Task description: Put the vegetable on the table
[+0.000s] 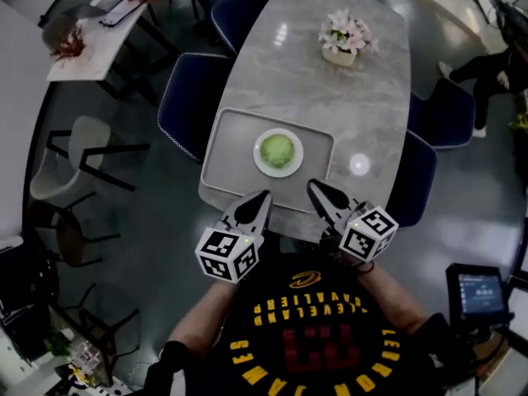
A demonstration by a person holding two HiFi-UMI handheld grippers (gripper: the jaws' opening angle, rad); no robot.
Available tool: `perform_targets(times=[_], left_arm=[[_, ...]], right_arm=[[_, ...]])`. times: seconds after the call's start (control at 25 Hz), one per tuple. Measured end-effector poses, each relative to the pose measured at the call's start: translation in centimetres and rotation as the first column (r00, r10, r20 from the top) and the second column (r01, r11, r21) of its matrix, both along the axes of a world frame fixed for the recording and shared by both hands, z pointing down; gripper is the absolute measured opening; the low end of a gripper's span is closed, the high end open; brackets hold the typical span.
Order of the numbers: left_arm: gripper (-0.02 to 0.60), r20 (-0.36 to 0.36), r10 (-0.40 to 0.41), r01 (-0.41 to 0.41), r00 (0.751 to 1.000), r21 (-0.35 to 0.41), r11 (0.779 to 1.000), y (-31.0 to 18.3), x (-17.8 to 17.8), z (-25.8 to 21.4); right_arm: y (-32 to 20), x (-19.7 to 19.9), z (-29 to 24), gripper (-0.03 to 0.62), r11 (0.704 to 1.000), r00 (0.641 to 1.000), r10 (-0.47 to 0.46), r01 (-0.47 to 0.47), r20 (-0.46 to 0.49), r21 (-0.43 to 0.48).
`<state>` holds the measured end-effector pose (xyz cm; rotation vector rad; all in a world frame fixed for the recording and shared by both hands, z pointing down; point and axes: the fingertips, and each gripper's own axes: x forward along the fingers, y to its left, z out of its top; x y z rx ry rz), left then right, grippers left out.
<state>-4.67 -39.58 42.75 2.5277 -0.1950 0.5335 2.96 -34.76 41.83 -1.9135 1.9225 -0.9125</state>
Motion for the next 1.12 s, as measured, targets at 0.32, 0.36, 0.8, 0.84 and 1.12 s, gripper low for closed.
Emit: perform_targets(times=[0.32, 0.36, 0.8, 0.84, 1.12], left_arm=[[0.000, 0.031, 0.108, -0.106, 0.994, -0.056, 0.993, -4.4, 2.3, 2.0], [0.000, 0.035, 0.112, -0.110, 0.993, -0.061, 0.992, -5.0, 2.5, 2.3], [0.066, 0.113, 0.103, -0.082, 0.988, -0.176, 0.981, -9.2, 4.8, 7.3], [0.079, 0.129, 0.081, -0.051, 0.988, -0.226, 0.973, -9.5, 4.7, 8.5], [0.084, 0.279, 0.106, 0.010, 0.954, -0.382, 0.924, -10.3, 3.6, 15.9]], right_arm=[[-2.4, 1.8, 1.6, -0.003, 0.987, 0.987, 0.153, -0.151, 0.057, -0.048], [-2.5, 1.8, 1.8, -0.003, 0.985, 0.984, 0.166, -0.163, 0.060, -0.055], [-2.1, 4.8, 7.2, 0.057, 0.955, 0.970, 0.235, -0.217, 0.070, -0.202], [-2.1, 5.0, 8.0, 0.058, 0.953, 0.970, 0.233, -0.212, 0.073, -0.218], [-2.9, 5.4, 14.4, 0.058, 0.938, 0.954, 0.208, -0.132, 0.216, -0.321]])
